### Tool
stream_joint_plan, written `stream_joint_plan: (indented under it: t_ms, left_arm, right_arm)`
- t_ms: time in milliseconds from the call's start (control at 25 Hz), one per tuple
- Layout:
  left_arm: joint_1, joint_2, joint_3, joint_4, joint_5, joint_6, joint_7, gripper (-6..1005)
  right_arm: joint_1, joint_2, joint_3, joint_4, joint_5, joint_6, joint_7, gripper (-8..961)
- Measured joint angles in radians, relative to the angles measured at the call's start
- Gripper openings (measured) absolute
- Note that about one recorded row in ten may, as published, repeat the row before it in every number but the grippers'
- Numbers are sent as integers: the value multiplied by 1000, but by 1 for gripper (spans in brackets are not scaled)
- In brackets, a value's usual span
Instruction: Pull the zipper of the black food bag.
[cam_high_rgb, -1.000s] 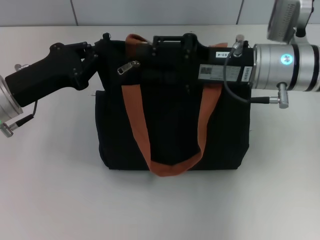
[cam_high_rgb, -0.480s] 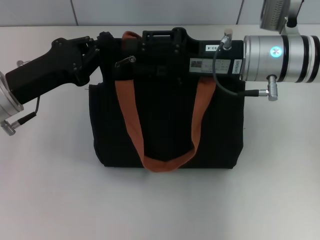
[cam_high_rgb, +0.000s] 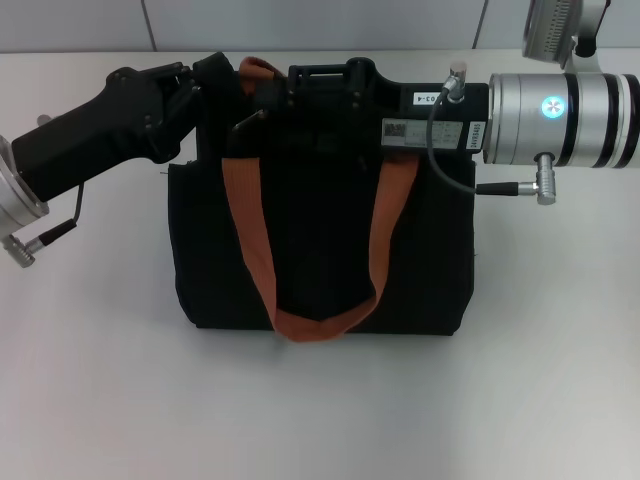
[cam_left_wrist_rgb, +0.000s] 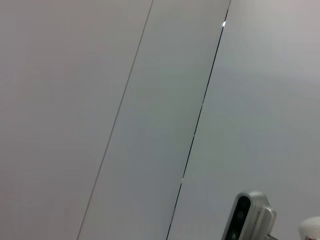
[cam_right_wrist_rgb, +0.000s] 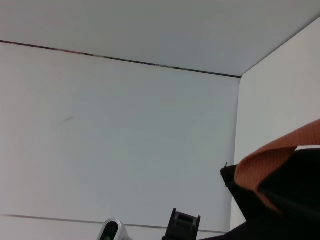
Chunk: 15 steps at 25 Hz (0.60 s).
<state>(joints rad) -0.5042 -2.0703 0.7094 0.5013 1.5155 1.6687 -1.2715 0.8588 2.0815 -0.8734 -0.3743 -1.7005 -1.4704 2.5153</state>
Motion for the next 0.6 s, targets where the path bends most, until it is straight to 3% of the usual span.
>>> stream_joint_plan:
  t_ms: [600]
  left_arm:
    - [-8, -4, 5, -8, -9, -7, -17, 33]
  right_arm:
    - [9, 0, -1, 4, -3, 14, 1, 607]
